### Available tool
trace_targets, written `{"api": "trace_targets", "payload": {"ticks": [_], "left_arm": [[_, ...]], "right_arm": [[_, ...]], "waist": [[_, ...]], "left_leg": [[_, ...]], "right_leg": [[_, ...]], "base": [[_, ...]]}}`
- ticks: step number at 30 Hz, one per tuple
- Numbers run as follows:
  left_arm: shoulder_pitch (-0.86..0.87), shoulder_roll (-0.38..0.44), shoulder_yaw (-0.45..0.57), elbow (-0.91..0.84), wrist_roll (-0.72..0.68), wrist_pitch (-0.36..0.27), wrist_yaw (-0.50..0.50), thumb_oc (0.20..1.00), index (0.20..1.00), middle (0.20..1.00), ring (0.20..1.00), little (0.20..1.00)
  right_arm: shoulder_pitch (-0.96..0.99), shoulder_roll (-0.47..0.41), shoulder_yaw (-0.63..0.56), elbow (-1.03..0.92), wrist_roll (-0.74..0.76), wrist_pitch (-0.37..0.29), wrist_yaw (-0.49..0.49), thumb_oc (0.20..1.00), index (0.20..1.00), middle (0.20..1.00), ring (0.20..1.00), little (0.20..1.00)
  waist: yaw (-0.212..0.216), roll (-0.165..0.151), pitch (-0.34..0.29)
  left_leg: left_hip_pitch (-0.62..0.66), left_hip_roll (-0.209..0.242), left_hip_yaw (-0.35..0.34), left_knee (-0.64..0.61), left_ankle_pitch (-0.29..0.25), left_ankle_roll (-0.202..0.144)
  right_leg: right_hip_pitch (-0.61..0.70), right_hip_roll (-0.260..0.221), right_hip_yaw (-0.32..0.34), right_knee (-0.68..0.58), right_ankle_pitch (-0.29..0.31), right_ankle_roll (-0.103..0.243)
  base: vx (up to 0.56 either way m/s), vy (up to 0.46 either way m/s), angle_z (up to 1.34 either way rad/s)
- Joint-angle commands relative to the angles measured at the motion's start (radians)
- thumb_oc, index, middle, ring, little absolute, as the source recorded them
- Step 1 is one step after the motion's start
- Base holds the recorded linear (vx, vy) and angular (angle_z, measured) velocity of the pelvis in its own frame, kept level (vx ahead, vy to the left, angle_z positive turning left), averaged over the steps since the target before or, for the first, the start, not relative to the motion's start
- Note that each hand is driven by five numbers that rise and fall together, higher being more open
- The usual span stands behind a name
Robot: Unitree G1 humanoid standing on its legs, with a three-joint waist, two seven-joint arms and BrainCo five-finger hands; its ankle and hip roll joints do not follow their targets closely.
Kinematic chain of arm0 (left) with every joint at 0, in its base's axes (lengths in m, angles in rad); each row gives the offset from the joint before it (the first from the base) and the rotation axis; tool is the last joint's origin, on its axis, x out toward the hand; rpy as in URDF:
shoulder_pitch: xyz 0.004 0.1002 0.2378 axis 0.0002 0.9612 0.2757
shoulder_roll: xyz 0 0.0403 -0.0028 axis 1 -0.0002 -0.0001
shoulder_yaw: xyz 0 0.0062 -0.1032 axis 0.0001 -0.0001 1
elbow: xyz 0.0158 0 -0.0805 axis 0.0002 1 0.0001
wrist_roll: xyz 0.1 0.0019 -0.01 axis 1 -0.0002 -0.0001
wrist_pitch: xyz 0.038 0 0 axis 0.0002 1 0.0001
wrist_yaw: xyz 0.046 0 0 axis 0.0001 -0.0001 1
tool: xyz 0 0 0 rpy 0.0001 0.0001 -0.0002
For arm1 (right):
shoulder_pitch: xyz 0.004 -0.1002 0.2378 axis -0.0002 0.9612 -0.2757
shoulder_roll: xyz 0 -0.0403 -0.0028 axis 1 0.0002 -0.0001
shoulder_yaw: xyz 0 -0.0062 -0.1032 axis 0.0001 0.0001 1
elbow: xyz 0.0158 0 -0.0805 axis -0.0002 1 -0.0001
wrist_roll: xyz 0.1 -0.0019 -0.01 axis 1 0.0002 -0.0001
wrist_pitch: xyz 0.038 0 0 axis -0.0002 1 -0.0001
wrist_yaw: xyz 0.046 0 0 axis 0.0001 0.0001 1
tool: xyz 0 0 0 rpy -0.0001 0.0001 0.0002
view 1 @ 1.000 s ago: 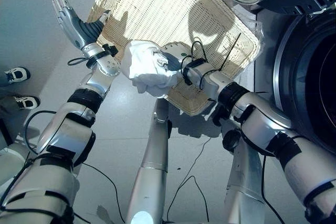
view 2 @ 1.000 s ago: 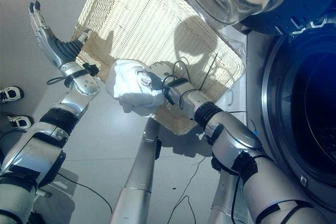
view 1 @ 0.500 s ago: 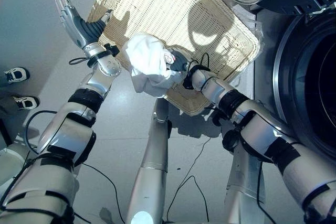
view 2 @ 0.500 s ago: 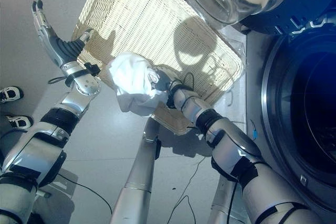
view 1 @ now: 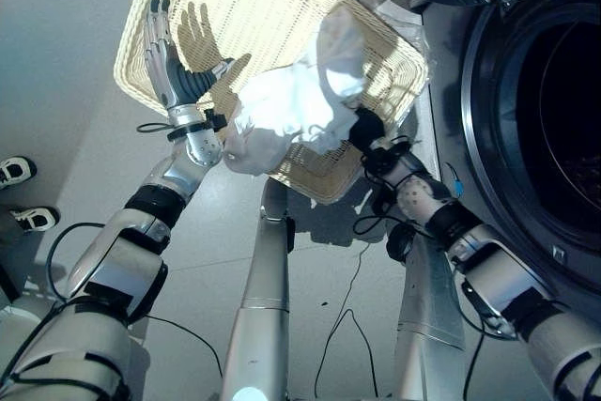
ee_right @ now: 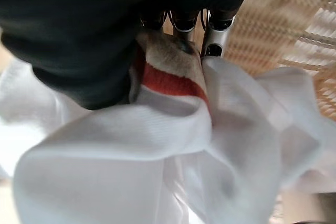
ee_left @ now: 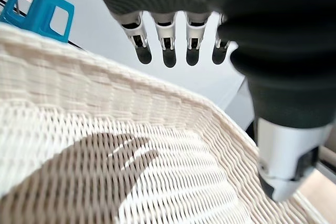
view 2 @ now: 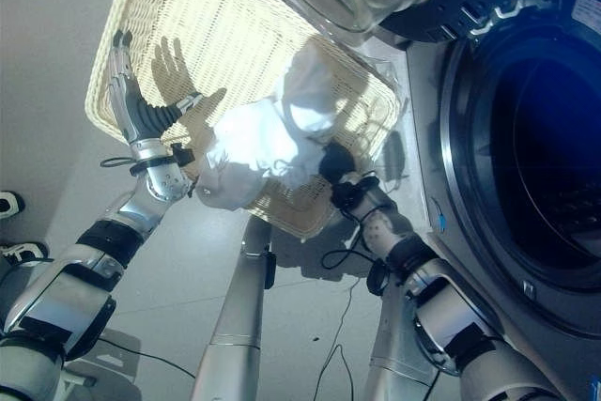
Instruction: Put the clothes into the washing machine.
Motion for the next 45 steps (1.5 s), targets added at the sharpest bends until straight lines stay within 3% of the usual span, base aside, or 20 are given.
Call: {"api": "trace_targets", "payload": {"ticks": [1, 6, 14, 18, 22, 27, 34, 36, 37, 38, 41, 43, 44, 45], "left_arm": [[-0.031, 0.033, 0.05, -0.001, 0.051, -0.013, 0.029, 1.0, 1.0, 1.0, 1.0, 1.0], [-0.026, 0.046, 0.048, 0.021, 0.047, -0.035, 0.029, 1.0, 1.0, 1.0, 1.0, 1.0], [-0.034, 0.074, 0.045, 0.04, 0.036, -0.053, 0.014, 1.0, 1.0, 1.0, 1.0, 1.0], [-0.043, 0.088, 0.047, 0.058, 0.034, -0.063, -0.005, 1.0, 1.0, 1.0, 1.0, 1.0], [-0.057, 0.1, 0.044, 0.085, 0.024, -0.076, -0.024, 1.0, 1.0, 1.0, 1.0, 1.0], [-0.051, 0.104, 0.048, 0.099, 0.018, -0.084, -0.031, 1.0, 1.0, 1.0, 1.0, 1.0], [-0.057, 0.089, 0.044, 0.119, 0.026, -0.093, -0.026, 1.0, 1.0, 1.0, 1.0, 1.0], [-0.056, 0.084, 0.038, 0.119, 0.028, -0.091, -0.021, 1.0, 1.0, 1.0, 1.0, 1.0], [-0.054, 0.082, 0.033, 0.117, 0.034, -0.088, -0.016, 1.0, 1.0, 1.0, 1.0, 1.0], [-0.051, 0.081, 0.026, 0.112, 0.032, -0.085, -0.006, 1.0, 1.0, 1.0, 1.0, 1.0], [-0.026, 0.09, 0.003, 0.09, 0.02, -0.084, 0.021, 1.0, 1.0, 1.0, 1.0, 1.0], [0.014, 0.105, -0.01, 0.063, 0.025, -0.087, 0.042, 1.0, 1.0, 1.0, 1.0, 1.0], [0.023, 0.113, -0.01, 0.05, 0.027, -0.087, 0.049, 1.0, 1.0, 1.0, 1.0, 1.0], [0.045, 0.123, -0.009, 0.023, 0.033, -0.082, 0.06, 1.0, 1.0, 1.0, 1.0, 1.0]], "right_arm": [[0.023, -0.039, -0.049, -0.14, 0.221, 0.006, 0.21, 0.2, 0.2, 0.2, 0.2, 0.2], [0.053, -0.121, -0.128, -0.103, 0.443, 0.023, 0.349, 0.2, 0.2, 0.2, 0.2, 0.2], [0.078, -0.22, -0.245, -0.001, 0.658, 0.05, 0.514, 0.2, 0.2, 0.2, 0.2, 0.2], [0.079, -0.248, -0.325, 0.059, 0.68, 0.063, 0.547, 0.2, 0.2, 0.2, 0.2, 0.2], [0.06, -0.274, -0.39, 0.132, 0.68, 0.061, 0.499, 0.2, 0.2, 0.2, 0.2, 0.2], [0.052, -0.285, -0.439, 0.196, 0.68, 0.049, 0.379, 0.2, 0.2, 0.2, 0.2, 0.2], [0.033, -0.295, -0.444, 0.309, 0.68, 0.095, 0.182, 0.2, 0.2, 0.2, 0.2, 0.2], [0.032, -0.296, -0.448, 0.348, 0.671, 0.085, 0.084, 0.2, 0.2, 0.2, 0.2, 0.2], [0.024, -0.297, -0.459, 0.386, 0.62, 0.06, -0.07, 0.2, 0.2, 0.2, 0.2, 0.2], [0.015, -0.301, -0.468, 0.396, 0.589, 0.046, -0.161, 0.2, 0.2, 0.2, 0.2, 0.2], [-0.073, -0.386, -0.498, 0.416, 0.571, -0.123, -0.523, 0.2, 0.2, 0.2, 0.2, 0.2], [-0.128, -0.467, -0.507, 0.456, 0.526, -0.339, -0.703, 0.2, 0.2, 0.2, 0.2, 0.2], [-0.135, -0.486, -0.507, 0.444, 0.539, -0.402, -0.746, 0.2, 0.2, 0.2, 0.2, 0.2], [-0.134, -0.508, -0.51, 0.422, 0.565, -0.507, -0.786, 0.2, 0.2, 0.2, 0.2, 0.2]], "waist": [[-0.035, 0.017, -0.004], [-0.062, 0.013, -0.004], [-0.087, 0.01, -0.004], [-0.097, 0.007, -0.004], [-0.102, 0.007, -0.004], [-0.107, 0.006, -0.004], [-0.108, 0.01, -0.004], [-0.107, 0.015, -0.004], [-0.106, 0.018, -0.004], [-0.105, 0.021, -0.004], [-0.096, 0.025, -0.004], [-0.093, 0.019, -0.004], [-0.092, 0.015, -0.004], [-0.092, 0.01, -0.004]], "left_leg": [[-0.022, -0.055, 0.102, 0.101, -0.055, 0.099], [-0.01, -0.045, 0.12, 0.099, -0.062, 0.092], [0.0, -0.035, 0.135, 0.095, -0.073, 0.087], [0.007, -0.031, 0.137, 0.094, -0.08, 0.084], [0.015, -0.028, 0.141, 0.094, -0.087, 0.082], [0.019, -0.022, 0.144, 0.092, -0.094, 0.08], [0.022, -0.019, 0.148, 0.09, -0.097, 0.08], [0.024, -0.02, 0.149, 0.09, -0.097, 0.081], [0.024, -0.019, 0.151, 0.094, -0.099, 0.08], [0.024, -0.018, 0.153, 0.094, -0.099, 0.079], [0.021, -0.012, 0.149, 0.113, -0.113, 0.076], [0.019, -0.007, 0.139, 0.136, -0.137, 0.079], [0.01, -0.006, 0.136, 0.133, -0.132, 0.08], [0.005, 0.0, 0.135, 0.126, -0.127, 0.08]], "right_leg": [[0.056, 0.044, -0.013, -0.266, 0.245, 0.063], [0.06, 0.043, -0.001, -0.272, 0.248, 0.068], [0.064, 0.045, 0.013, -0.281, 0.25, 0.074], [0.069, 0.047, 0.017, -0.287, 0.251, 0.077], [0.076, 0.049, 0.02, -0.291, 0.251, 0.08], [0.082, 0.053, 0.024, -0.297, 0.25, 0.08], [0.085, 0.054, 0.027, -0.303, 0.251, 0.078], [0.085, 0.055, 0.028, -0.302, 0.251, 0.077], [0.085, 0.056, 0.03, -0.302, 0.251, 0.075], [0.086, 0.059, 0.031, -0.303, 0.251, 0.074], [0.085, 0.06, 0.032, -0.291, 0.244, 0.071], [0.093, 0.062, 0.032, -0.284, 0.236, 0.069], [0.088, 0.063, 0.029, -0.288, 0.242, 0.068], [0.088, 0.065, 0.023, -0.288, 0.244, 0.068]], "base": [[-0.03, -0.001, -0.09], [-0.01, 0.001, -0.03], [0.0, 0.0, 0.0], [0.0, 0.0, 0.0], [0.0, 0.0, 0.0], [0.0, 0.0, 0.0], [0.0, 0.0, 0.0], [0.0, 0.0, 0.0], [0.02, -0.019, -0.03], [0.01, -0.027, -0.03], [0.01, -0.06, -0.04], [0.02, -0.109, -0.05], [0.01, -0.093, -0.02], [-0.01, -0.095, -0.02]]}}
